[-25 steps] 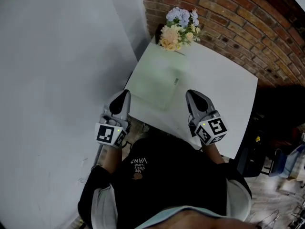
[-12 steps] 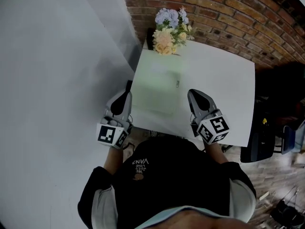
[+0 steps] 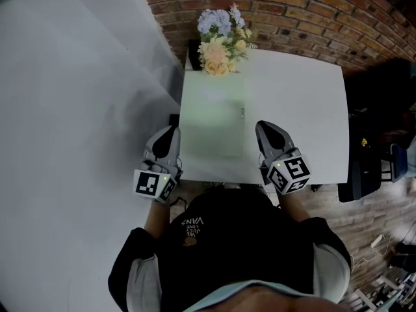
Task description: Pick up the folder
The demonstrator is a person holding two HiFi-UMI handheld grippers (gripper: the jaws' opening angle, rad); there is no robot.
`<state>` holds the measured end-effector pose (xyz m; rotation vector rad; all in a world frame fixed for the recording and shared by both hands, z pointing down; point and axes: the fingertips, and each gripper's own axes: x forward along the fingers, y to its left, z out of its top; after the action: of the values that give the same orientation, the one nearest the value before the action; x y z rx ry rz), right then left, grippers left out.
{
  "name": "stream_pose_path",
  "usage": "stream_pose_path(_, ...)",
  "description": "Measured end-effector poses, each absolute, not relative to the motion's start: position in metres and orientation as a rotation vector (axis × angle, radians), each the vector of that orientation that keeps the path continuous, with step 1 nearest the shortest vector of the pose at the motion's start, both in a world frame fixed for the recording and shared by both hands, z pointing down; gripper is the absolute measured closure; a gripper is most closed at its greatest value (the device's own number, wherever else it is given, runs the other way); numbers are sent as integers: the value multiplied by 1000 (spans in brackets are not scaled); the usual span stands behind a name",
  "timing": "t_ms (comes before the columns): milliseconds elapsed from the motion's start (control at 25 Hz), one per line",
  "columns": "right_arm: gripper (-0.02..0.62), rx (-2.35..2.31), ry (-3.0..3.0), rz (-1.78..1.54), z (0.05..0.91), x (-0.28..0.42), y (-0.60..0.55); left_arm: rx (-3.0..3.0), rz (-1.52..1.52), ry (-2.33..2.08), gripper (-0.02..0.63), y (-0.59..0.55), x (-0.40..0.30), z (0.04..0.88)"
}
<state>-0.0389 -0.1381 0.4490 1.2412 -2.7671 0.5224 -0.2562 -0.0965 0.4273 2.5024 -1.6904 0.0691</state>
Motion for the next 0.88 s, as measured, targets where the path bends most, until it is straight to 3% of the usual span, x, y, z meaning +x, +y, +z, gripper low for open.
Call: stream_pose_path(880, 597, 1426, -2580, 624, 514, -43, -150, 2465, 124, -1596, 606, -122, -275, 483)
